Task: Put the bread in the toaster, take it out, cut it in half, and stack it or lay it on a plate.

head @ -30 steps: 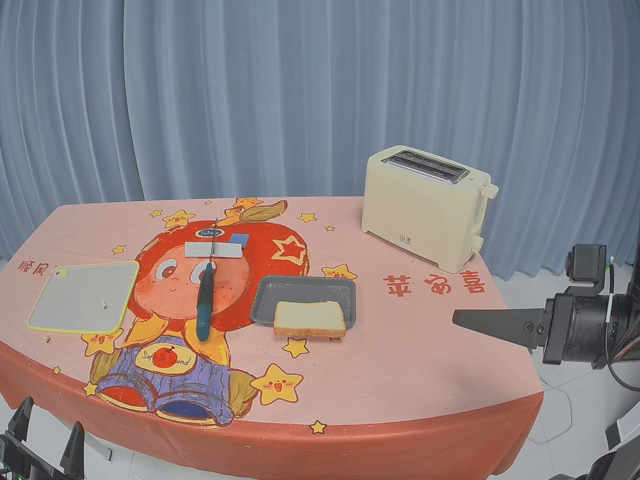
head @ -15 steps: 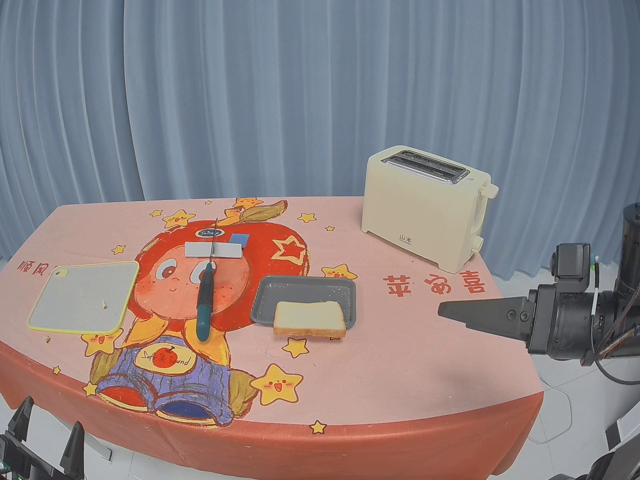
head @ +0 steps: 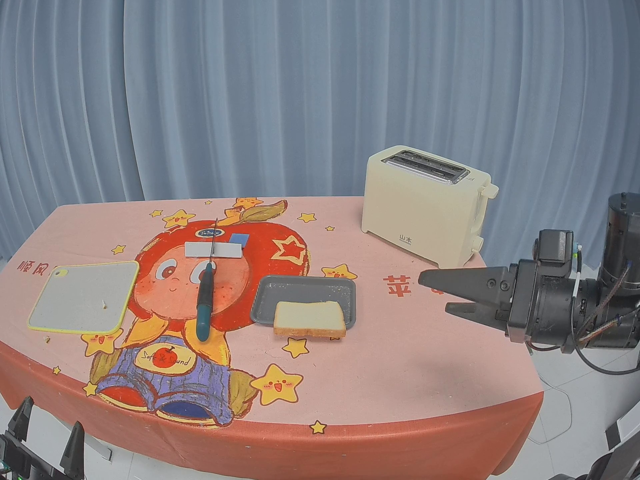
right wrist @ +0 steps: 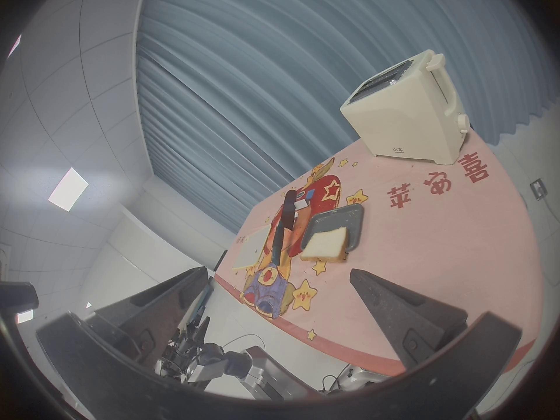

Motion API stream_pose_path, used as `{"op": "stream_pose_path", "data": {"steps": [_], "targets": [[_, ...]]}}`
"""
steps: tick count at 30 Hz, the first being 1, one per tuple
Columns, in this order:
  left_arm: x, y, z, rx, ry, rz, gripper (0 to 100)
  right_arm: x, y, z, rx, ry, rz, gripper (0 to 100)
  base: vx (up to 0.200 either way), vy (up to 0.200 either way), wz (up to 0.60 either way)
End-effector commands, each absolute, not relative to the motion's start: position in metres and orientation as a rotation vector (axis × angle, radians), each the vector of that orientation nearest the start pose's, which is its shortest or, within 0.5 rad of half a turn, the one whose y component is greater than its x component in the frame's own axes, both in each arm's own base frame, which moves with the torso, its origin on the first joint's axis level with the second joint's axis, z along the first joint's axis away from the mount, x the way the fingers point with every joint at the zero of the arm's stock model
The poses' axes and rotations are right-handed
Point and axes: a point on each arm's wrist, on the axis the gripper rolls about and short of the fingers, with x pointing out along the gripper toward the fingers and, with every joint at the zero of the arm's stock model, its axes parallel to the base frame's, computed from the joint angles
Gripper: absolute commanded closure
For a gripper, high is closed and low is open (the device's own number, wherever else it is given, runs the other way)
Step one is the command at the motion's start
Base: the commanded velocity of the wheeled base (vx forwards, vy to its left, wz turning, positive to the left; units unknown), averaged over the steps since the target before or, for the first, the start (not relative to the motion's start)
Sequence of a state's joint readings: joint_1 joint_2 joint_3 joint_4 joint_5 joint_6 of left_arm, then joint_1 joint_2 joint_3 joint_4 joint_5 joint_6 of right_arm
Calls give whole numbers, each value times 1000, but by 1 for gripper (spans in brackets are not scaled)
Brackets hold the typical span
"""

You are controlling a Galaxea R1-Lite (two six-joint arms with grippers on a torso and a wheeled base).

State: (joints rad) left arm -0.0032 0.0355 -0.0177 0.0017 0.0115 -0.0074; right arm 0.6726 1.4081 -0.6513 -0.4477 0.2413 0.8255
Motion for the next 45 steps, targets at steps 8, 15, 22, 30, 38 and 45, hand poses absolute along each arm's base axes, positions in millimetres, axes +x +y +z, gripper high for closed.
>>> {"op": "stream_pose_path", "data": {"steps": [8, 15, 22, 30, 38, 45], "targets": [[-20, 0, 76, -7, 37, 8, 0, 187, 156, 190, 790, 730, 713, 0, 0, 0, 0], [-20, 0, 76, -7, 37, 8, 0, 194, 169, 180, 863, 793, 752, 0, 0, 0, 0], [-20, 0, 76, -7, 37, 8, 0, 200, 175, 178, 934, 802, 754, 0, 0, 0, 0], [-20, 0, 76, -7, 37, 9, 0, 197, 180, 184, 971, 777, 796, 0, 0, 0, 0], [-20, 0, 76, -7, 37, 8, 0, 209, 188, 191, 970, 809, 880, 0, 0, 0, 0], [-20, 0, 76, -6, 37, 9, 0, 205, 202, 207, 953, 803, 996, 0, 0, 0, 0]]}}
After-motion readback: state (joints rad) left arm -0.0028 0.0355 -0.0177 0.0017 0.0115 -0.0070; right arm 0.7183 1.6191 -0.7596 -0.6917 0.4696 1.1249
